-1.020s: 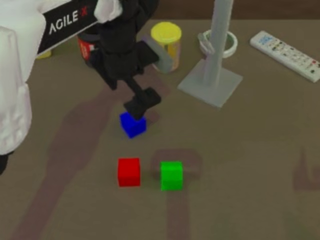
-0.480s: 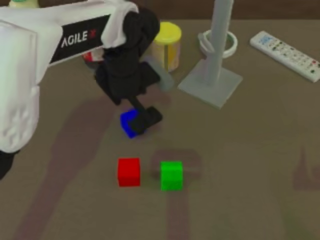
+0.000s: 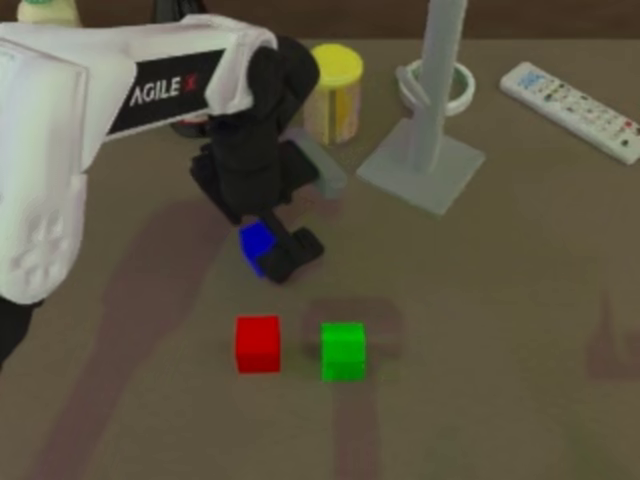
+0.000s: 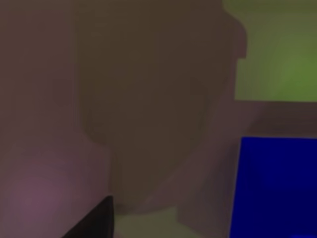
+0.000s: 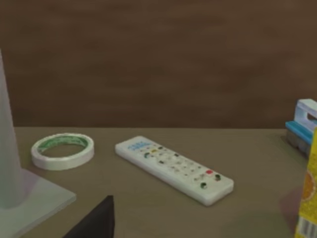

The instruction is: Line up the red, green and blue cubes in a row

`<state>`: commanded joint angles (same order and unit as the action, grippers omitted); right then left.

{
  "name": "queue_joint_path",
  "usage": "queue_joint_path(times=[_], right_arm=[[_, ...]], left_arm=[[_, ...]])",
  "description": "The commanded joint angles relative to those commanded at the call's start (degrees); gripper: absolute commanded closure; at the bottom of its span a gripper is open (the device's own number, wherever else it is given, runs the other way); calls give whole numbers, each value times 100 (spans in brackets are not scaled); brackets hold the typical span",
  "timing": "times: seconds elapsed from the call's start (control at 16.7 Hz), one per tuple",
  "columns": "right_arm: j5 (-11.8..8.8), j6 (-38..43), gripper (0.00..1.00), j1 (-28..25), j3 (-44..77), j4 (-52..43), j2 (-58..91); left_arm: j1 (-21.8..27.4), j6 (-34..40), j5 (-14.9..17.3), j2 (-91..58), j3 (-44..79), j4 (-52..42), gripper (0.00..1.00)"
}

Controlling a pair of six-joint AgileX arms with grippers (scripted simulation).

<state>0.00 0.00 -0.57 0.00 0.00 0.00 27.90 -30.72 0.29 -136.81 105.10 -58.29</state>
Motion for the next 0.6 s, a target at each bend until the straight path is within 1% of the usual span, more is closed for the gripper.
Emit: queue_joint_path(times=[0.6], right_arm=[[0,0,0,0,0,0,0]], left_arm=[[0,0,0,0,0,0,83]])
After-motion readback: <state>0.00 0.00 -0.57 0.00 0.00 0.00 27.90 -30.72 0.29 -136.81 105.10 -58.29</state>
